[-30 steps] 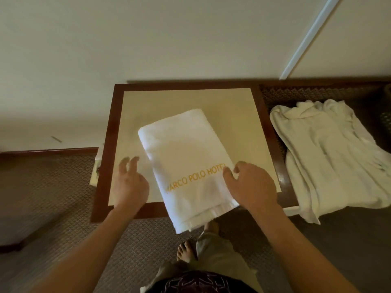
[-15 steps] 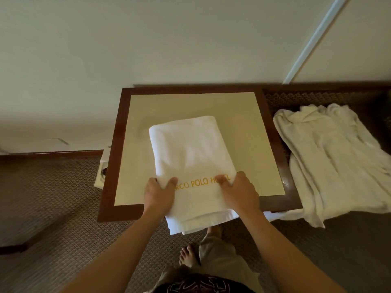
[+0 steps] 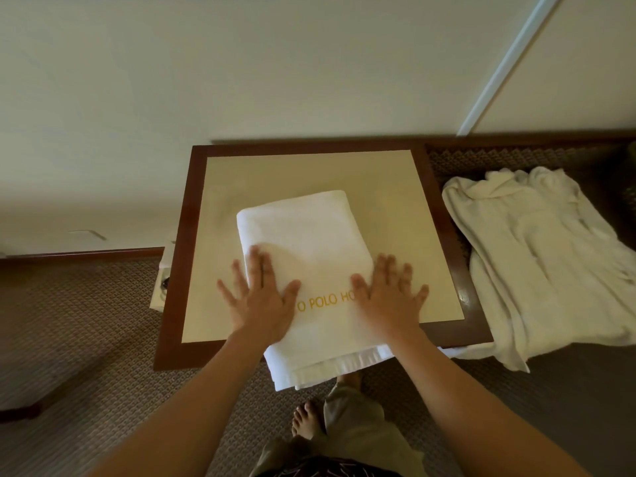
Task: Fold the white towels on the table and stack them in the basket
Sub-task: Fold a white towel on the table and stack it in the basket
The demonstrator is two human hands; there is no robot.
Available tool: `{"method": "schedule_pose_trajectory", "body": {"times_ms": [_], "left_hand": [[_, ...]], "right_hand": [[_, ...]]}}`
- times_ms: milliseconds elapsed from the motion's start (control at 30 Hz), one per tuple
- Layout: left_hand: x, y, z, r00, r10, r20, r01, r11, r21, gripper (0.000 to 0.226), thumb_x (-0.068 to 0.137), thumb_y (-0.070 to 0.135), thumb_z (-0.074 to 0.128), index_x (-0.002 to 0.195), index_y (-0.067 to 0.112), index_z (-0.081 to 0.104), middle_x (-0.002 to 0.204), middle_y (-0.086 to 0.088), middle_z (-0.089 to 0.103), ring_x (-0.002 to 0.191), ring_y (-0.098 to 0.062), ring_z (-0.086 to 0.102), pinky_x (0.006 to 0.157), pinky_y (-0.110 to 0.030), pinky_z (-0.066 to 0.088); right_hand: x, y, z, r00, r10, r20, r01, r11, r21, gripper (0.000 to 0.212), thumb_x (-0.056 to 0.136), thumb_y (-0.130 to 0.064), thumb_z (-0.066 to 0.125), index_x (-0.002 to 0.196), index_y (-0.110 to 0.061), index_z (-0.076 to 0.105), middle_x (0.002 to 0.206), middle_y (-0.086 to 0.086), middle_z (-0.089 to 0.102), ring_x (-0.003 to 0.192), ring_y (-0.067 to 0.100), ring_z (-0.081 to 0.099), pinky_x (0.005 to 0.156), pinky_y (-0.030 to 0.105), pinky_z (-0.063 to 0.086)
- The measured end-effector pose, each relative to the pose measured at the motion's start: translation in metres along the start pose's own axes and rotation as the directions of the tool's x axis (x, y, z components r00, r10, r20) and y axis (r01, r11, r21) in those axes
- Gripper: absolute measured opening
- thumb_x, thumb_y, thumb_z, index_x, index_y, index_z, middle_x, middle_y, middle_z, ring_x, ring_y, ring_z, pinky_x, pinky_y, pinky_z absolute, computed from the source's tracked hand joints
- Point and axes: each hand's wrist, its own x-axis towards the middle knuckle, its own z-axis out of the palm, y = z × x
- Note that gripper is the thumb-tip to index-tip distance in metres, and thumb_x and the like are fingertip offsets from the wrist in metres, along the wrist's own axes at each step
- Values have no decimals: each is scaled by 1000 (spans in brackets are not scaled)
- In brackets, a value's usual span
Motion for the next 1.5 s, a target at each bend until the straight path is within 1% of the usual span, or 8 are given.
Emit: {"method": "schedule_pose_trajectory", "body": {"times_ms": [100, 267, 433, 633, 733, 833, 1167, 1500], "left_hand": [[6, 4, -13, 981, -172, -91, 155, 973, -171, 81, 103, 61, 15, 162, 12, -13, 167, -10, -28, 154, -35, -22, 122, -63, -9], [36, 23, -15, 938, 299, -174, -300, 954, 26, 68, 104, 60, 10, 163, 33, -9, 168, 4, -25, 155, -21, -22, 124, -56, -13], [78, -2, -48, 904, -425, -43, 391, 862, -323, 73, 106, 57, 18, 164, 18, -1, 170, -10, -15, 156, -39, -10, 121, -67, -4], [9, -6, -7, 901, 392, -187, -405, 914, -33, 70, 102, 64, 13, 163, 36, -6, 169, 7, -22, 155, -19, -23, 124, -58, -11], [-11, -23, 11, 991, 77, -113, -93, 985, -142, 75, 99, 70, 14, 161, 38, -13, 168, 4, -27, 155, -28, -23, 122, -59, -14], [-31, -32, 7, 962, -252, -107, 153, 818, -554, 66, 103, 58, 35, 158, 30, 15, 166, -6, 22, 147, -37, 32, 115, -64, 34], [-26, -21, -12, 937, -247, 245, 345, 574, -743, 86, 61, 73, 79, 125, 21, 54, 109, 2, 69, 97, -25, 68, 87, -50, 59], [-54, 45, -6, 983, 16, 184, 130, 650, -749, 78, 75, 40, 89, 134, 17, 44, 119, 0, 61, 104, -23, 63, 85, -46, 57]], "right_hand": [[2, -7, -7, 994, 12, -112, -6, 999, 49, 76, 102, -65, 9, 162, -25, -14, 167, -2, -30, 154, 35, -24, 120, 69, -8], [36, -52, -9, 854, -479, -203, 451, 876, -171, 65, 105, -56, 22, 164, -34, 5, 171, -9, -11, 158, 28, -9, 122, 66, -1], [76, -53, -26, 977, -26, -211, 50, 993, 110, 71, 105, -59, 19, 164, -27, -4, 170, 3, -20, 156, 38, -9, 119, 71, 1], [51, -28, -1, 970, -199, -139, 198, 980, -23, 72, 103, -65, 12, 163, -31, -6, 171, 1, -12, 157, 34, -7, 119, 67, 0], [40, -7, -5, 972, 125, -197, -98, 985, 142, 73, 104, -59, 18, 162, -15, 13, 168, 18, 14, 151, 44, 18, 117, 67, 22], [13, 5, 3, 967, -90, -240, 153, 955, 256, 68, 101, -63, 33, 149, -14, 35, 137, 11, 50, 120, 31, 53, 97, 50, 48], [-25, -5, -21, 913, -92, 397, -328, 412, 850, 39, 75, -21, 91, 108, -8, 75, 103, 9, 79, 89, 25, 77, 71, 37, 63], [-79, 64, -11, 978, 95, 188, -208, 307, 929, 37, 78, -17, 87, 111, -15, 70, 102, 2, 78, 97, 21, 74, 86, 40, 61]]}}
